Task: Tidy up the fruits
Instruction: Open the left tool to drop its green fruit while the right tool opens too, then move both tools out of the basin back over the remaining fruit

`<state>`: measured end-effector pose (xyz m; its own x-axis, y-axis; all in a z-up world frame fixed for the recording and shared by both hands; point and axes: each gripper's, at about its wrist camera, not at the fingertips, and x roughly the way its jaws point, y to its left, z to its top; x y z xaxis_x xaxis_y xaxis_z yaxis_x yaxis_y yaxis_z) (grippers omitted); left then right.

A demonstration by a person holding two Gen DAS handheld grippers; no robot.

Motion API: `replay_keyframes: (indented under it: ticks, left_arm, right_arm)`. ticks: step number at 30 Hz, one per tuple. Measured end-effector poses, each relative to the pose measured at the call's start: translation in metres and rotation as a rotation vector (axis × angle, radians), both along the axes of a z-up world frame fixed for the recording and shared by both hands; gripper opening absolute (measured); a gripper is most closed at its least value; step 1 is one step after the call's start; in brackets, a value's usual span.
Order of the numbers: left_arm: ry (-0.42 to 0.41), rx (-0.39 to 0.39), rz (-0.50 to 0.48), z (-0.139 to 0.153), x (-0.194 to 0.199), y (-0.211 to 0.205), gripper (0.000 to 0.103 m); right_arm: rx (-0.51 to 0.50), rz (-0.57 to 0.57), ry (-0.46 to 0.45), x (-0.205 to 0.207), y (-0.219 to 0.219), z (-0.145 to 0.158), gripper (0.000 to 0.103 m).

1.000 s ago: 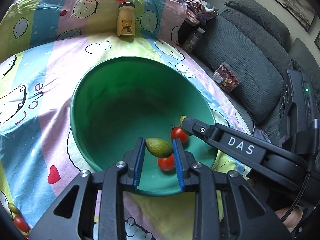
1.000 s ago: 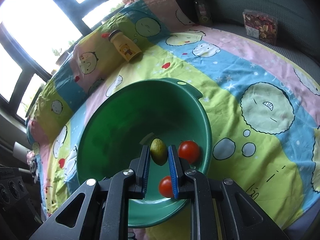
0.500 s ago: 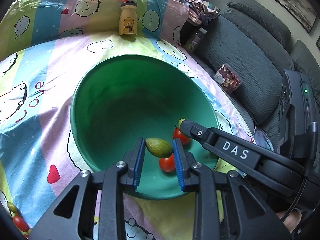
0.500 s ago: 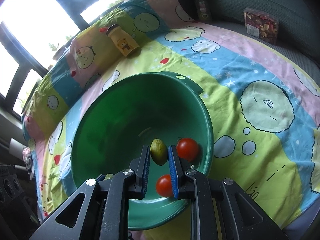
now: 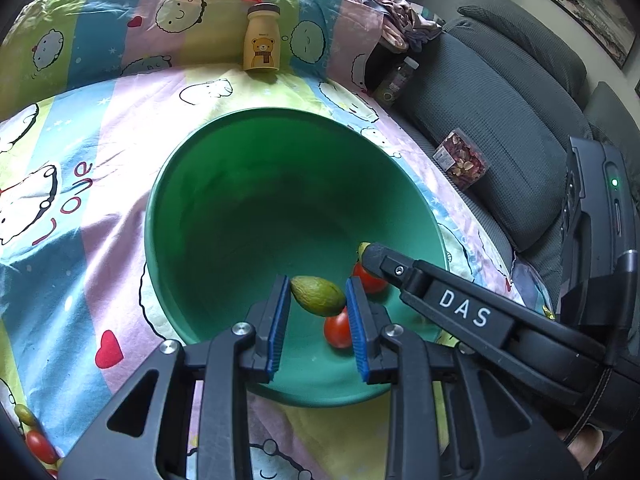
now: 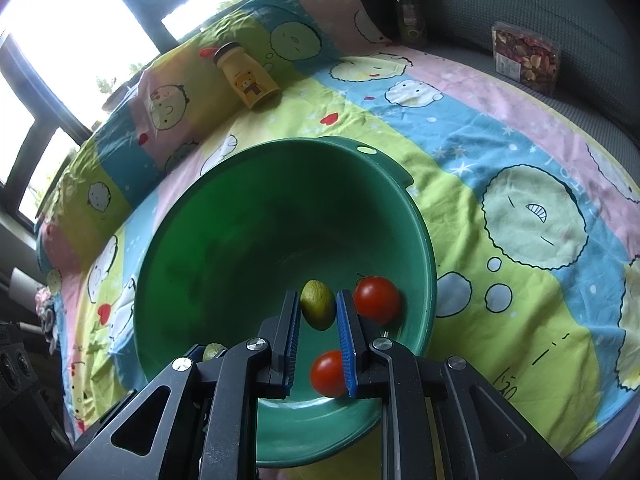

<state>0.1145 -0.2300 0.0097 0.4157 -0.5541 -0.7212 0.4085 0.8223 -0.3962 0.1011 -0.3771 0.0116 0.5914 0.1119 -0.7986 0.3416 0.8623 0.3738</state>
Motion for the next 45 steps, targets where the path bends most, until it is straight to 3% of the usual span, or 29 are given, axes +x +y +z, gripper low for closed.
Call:
replay_keyframes:
  ticks: [20,25,28,31,36,39,45]
  left_arm:
    - [0.002,0.000,0.004,0.000,0.001,0.001,0.028]
    - [-0.025,0.023,0.024,0.004,-0.002,0.002,0.037]
    - [-0.025,0.009,0.029,0.009,-0.003,0.008,0.046]
    - [-0.023,-0.025,0.035,0.017,-0.008,0.016,0.052]
    - [-0.093,-0.039,0.088,0.037,-0.025,0.037,0.066]
    - [-0.111,-0.058,0.137,0.047,-0.035,0.057,0.075]
    - [-0.128,-0.080,0.282,0.064,-0.051,0.106,0.080]
  right_arm:
    - [0.001,0.003,-0.001,0.000,-0.001,0.000,0.020]
    - [0.022,0.008,-0.011,-0.001,-0.003,0.000,0.021]
    - [0.052,0.006,-0.025,-0.003,-0.006,0.001,0.026]
    - [0.034,-0.005,-0.057,-0.007,-0.005,0.008,0.038]
    - [0.025,0.011,-0.131,-0.014,0.000,0.025,0.059]
    - [0.027,0.035,-0.168,-0.017,0.008,0.033,0.065]
    - [-0.005,0.080,-0.206,-0.022,0.028,0.047,0.071]
